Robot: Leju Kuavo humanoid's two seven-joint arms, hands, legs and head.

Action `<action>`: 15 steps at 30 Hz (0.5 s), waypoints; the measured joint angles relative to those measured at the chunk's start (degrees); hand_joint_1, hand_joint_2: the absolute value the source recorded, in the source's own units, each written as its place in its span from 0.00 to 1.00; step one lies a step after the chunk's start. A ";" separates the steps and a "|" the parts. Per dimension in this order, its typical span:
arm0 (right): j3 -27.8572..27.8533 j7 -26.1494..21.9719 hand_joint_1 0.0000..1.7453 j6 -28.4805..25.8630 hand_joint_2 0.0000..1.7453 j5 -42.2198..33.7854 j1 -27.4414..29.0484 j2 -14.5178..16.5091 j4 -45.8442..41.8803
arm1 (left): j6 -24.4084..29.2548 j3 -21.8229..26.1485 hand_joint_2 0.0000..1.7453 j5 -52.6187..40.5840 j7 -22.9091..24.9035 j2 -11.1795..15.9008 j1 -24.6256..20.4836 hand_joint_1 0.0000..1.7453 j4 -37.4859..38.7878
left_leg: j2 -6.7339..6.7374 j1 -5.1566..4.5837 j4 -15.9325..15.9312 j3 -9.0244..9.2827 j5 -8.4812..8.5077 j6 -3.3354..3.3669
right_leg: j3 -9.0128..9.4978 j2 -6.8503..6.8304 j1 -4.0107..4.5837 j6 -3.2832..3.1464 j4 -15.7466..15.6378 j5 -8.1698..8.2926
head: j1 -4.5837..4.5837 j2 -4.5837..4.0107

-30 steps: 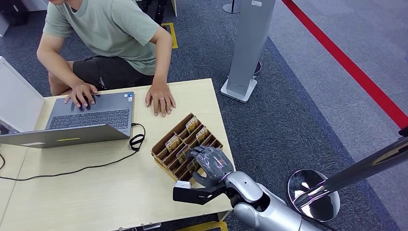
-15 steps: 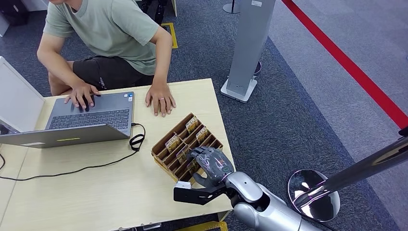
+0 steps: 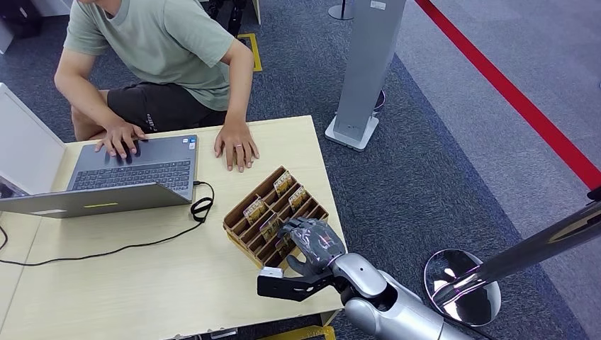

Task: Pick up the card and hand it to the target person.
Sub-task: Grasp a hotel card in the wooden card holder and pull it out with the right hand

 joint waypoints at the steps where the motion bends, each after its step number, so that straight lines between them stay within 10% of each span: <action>1: 0.00 0.00 0.42 0.01 1.00 0.00 0.00 0.00 0.04 | 0.00 -0.08 0.00 0.00 0.00 -0.01 0.00 0.00 0.00 | 0.00 0.00 0.00 0.00 0.00 0.00 | 0.00 0.00 0.00 0.00 0.00 0.00 | 0.00 0.00; 15: 0.00 0.10 0.51 0.14 1.00 -0.09 -0.01 -0.01 0.19 | -0.02 -0.28 0.00 0.00 0.04 -0.02 0.00 0.00 0.00 | 0.00 0.00 0.00 0.00 0.00 0.00 | 0.00 0.00 0.00 0.00 0.00 0.00 | 0.00 0.00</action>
